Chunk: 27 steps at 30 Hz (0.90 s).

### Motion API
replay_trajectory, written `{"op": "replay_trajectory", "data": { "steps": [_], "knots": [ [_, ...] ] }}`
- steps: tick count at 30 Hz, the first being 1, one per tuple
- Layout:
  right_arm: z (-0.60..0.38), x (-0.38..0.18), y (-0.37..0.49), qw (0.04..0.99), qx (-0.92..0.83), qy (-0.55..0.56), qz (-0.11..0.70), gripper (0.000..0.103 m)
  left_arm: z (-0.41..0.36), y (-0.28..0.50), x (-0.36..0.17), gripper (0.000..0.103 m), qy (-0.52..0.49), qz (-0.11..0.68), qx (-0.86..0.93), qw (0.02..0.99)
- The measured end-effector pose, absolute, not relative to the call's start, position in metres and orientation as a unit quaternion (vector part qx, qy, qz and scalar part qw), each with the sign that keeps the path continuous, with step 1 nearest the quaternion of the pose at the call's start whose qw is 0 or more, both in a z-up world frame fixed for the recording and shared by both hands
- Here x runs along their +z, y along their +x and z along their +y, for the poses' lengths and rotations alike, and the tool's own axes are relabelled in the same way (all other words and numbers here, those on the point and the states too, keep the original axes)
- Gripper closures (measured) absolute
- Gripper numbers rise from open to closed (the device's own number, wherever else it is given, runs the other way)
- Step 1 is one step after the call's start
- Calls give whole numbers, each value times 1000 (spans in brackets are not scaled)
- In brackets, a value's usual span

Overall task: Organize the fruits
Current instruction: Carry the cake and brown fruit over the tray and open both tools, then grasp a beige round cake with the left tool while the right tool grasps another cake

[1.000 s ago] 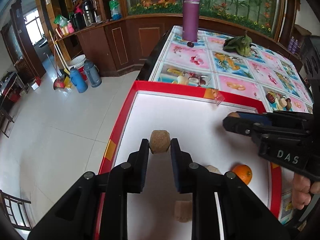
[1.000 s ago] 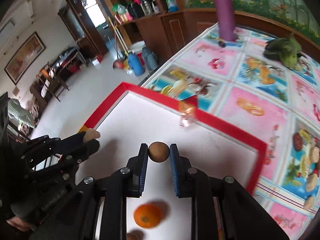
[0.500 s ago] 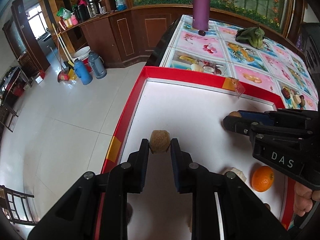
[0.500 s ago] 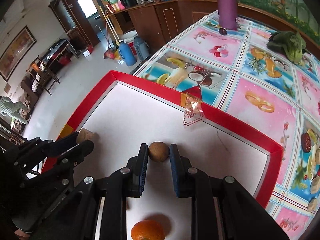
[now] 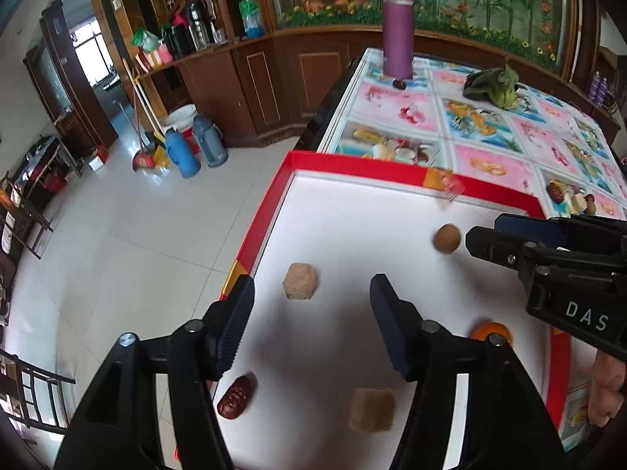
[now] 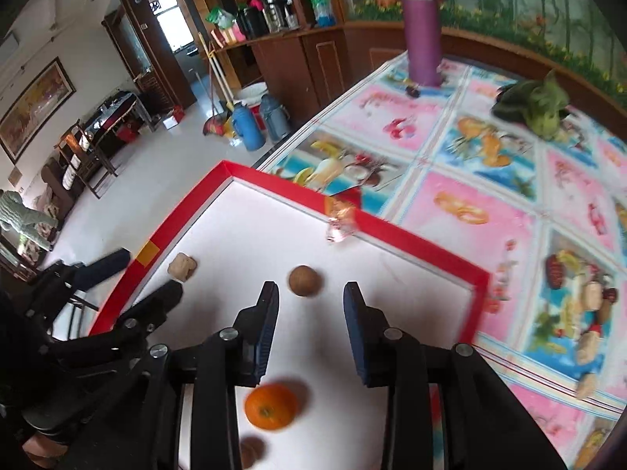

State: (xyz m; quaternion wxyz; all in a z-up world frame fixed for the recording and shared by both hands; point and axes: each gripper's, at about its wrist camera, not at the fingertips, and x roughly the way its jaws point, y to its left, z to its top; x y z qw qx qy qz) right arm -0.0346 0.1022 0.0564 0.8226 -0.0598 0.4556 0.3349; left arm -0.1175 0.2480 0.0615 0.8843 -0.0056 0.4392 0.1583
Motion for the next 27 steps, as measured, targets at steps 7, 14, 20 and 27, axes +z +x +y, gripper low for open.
{"op": "replay_trajectory", "data": {
  "steps": [7,14,20,27],
  "knots": [
    [35,74,-44,846,326,-39,421,69,205,-129,90,21,13,400,133,907],
    [-84,59,-39,875,255,-32,411,65,142,-120,90,19,42,398,65,914],
    [-126,31,-16,865,227,-19,446,65,88,-97,83,19,66,412,16,909],
    [-114,13,-3,859,221,-34,461,68,64,-71,92,19,61,419,6,906]
  ]
}}
